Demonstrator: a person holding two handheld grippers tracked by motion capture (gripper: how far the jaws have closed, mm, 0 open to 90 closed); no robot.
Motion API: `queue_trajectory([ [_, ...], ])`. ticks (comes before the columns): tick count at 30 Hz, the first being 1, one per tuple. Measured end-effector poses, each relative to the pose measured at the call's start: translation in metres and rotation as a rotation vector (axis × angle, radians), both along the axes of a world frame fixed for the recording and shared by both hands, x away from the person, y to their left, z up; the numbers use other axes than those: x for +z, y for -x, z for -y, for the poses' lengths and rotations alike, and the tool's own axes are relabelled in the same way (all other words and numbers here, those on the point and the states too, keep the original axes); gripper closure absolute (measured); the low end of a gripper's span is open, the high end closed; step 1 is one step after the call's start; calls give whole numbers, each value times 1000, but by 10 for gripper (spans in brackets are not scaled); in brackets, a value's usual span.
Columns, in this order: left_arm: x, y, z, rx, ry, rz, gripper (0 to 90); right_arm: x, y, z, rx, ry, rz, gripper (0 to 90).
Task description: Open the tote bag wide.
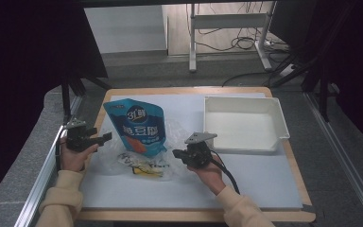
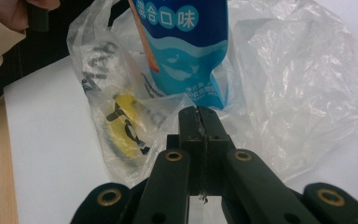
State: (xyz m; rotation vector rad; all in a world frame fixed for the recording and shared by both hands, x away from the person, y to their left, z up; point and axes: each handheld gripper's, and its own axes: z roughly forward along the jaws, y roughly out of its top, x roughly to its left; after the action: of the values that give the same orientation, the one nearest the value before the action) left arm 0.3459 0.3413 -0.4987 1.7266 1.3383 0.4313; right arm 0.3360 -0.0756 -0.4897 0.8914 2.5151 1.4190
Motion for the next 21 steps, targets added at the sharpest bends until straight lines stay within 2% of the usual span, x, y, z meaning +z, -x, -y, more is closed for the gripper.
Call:
queue_trajectory([
  [4, 8, 9, -1, 2, 0, 11, 183, 3, 0, 1, 7, -7, 8, 889],
  [10, 19, 33, 4, -10, -15, 38, 200, 13, 0, 8, 16, -25, 28, 839],
  [14, 27, 49, 9, -32, 6, 63, 218, 19, -1, 11, 28, -25, 56, 739],
  [21, 33, 73, 23, -62, 3, 95, 241, 29, 0, 15, 16, -33, 100, 469],
])
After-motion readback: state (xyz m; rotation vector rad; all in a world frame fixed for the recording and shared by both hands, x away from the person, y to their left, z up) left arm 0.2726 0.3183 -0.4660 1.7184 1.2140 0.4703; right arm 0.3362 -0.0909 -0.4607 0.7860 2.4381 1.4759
